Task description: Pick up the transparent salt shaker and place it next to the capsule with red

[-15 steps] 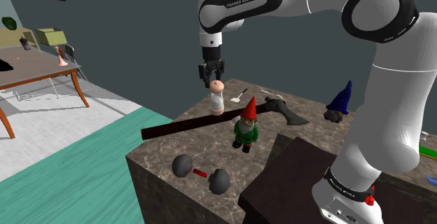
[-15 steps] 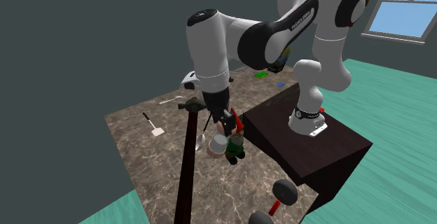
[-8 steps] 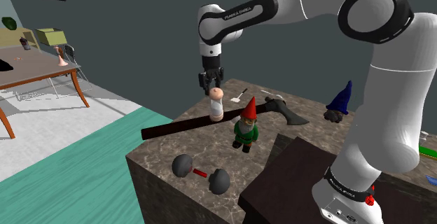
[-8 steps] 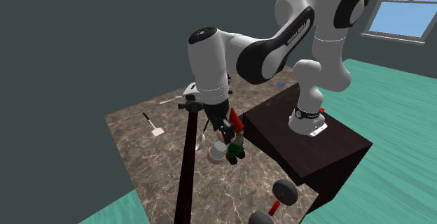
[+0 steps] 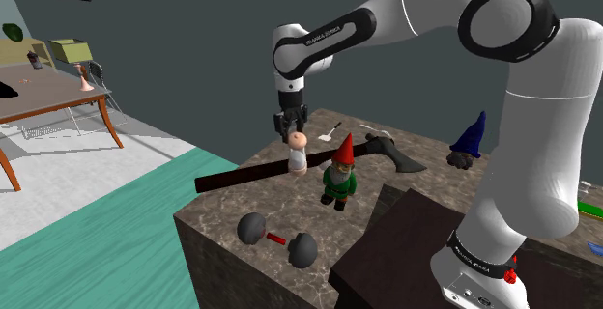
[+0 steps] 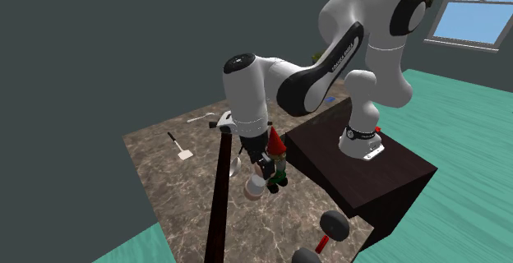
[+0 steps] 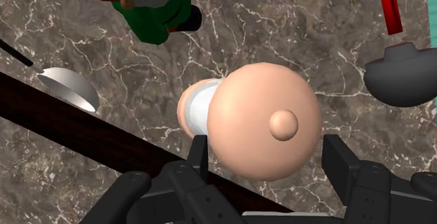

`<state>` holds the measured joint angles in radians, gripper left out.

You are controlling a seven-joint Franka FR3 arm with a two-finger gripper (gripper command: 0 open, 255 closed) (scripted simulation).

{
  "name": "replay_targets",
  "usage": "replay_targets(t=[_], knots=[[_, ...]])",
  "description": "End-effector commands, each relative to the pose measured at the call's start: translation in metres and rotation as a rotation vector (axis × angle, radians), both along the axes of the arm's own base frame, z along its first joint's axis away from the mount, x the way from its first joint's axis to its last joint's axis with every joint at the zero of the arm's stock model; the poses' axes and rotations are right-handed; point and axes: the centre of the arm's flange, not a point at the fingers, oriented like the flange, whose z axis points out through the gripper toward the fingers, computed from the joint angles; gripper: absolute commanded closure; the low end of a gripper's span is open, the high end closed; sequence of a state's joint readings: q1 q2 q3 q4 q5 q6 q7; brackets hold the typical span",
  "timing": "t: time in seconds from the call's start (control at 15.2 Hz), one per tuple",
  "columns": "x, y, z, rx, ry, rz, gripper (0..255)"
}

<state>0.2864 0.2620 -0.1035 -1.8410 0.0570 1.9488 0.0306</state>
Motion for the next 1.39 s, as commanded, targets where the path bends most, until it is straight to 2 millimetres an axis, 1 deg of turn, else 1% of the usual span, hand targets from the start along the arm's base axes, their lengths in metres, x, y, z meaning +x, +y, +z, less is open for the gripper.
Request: replay_targets(t=[0.0, 1.12, 1.19, 1.32], knots=[[0.0, -0.001, -0.011, 0.0, -0.001, 0.0, 255], [0.0, -0.001, -0.1, 0.0, -0.001, 0.0, 255], [0.0, -0.001, -0.108, 0.0, -0.001, 0.0, 255], [0.0, -0.001, -0.108, 0.0, -0.001, 0.0, 255]])
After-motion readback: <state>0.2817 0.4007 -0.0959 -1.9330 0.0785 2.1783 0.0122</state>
